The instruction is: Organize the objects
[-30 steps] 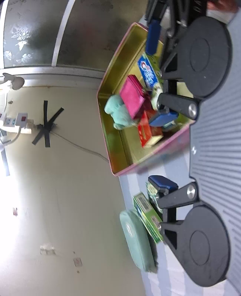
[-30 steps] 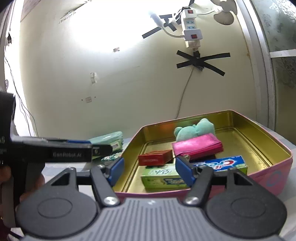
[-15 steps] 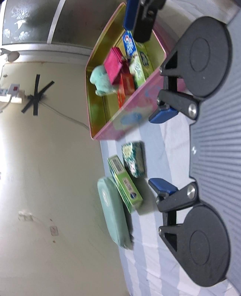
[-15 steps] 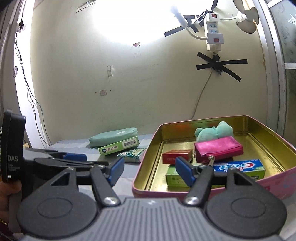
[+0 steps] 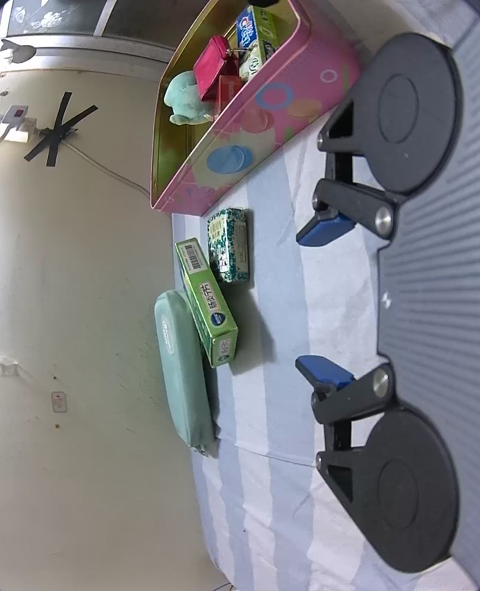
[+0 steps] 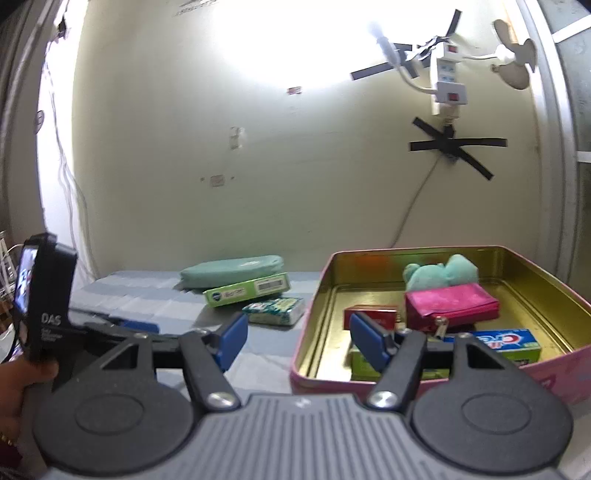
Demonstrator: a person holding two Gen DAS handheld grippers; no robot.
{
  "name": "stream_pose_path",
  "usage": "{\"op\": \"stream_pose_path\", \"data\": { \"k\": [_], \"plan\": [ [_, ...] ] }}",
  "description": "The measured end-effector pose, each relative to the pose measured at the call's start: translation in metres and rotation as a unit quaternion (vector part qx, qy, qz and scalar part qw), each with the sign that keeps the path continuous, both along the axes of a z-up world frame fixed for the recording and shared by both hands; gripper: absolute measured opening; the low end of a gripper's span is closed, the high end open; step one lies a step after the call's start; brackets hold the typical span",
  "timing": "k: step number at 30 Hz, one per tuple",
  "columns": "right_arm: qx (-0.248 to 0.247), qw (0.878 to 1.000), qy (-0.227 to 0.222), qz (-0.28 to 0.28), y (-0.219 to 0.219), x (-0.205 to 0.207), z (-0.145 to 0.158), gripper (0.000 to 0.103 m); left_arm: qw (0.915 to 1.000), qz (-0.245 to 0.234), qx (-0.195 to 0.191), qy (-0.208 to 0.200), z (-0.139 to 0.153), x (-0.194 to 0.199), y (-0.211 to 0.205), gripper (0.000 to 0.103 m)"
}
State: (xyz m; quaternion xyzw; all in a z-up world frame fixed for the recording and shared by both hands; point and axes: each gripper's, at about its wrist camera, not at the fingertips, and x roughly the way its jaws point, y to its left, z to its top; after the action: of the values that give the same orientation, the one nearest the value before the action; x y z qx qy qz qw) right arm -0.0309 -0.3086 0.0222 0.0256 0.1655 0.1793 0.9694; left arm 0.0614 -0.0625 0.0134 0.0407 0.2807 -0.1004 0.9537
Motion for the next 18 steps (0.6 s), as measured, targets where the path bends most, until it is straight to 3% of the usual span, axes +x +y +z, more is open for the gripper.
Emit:
{"op": "stream_pose_path", "data": {
  "k": [4, 7, 10, 11, 15, 18],
  "plan": [
    [0.020, 0.999, -0.004, -0.036, -0.012, -0.001, -0.001, 0.065, 0.9998, -0.011, -0.014, 0.000, 0.001, -0.006, -0.004, 0.067],
    [0.026, 0.997, -0.019, -0.067, -0.021, -0.007, -0.004, 0.071, 0.9988, -0.034, -0.033, -0.009, 0.003, -0.021, -0.014, 0.067],
    [0.032, 0.993, -0.044, -0.107, -0.032, -0.016, -0.008, 0.091, 0.9962, -0.070, -0.043, -0.029, 0.001, -0.043, -0.028, 0.067],
    [0.037, 0.990, -0.055, -0.125, -0.036, -0.021, -0.009, 0.102, 0.9949, -0.082, -0.043, -0.039, 0.000, -0.050, -0.032, 0.068],
    [0.043, 0.981, -0.095, -0.165, -0.045, -0.033, -0.008, 0.103, 0.9904, -0.113, -0.032, -0.073, -0.007, -0.070, -0.047, 0.076],
    [0.051, 0.983, -0.084, -0.157, -0.050, -0.028, -0.010, 0.103, 0.9890, -0.123, -0.036, -0.073, -0.012, -0.071, -0.049, 0.076]
  ]
}}
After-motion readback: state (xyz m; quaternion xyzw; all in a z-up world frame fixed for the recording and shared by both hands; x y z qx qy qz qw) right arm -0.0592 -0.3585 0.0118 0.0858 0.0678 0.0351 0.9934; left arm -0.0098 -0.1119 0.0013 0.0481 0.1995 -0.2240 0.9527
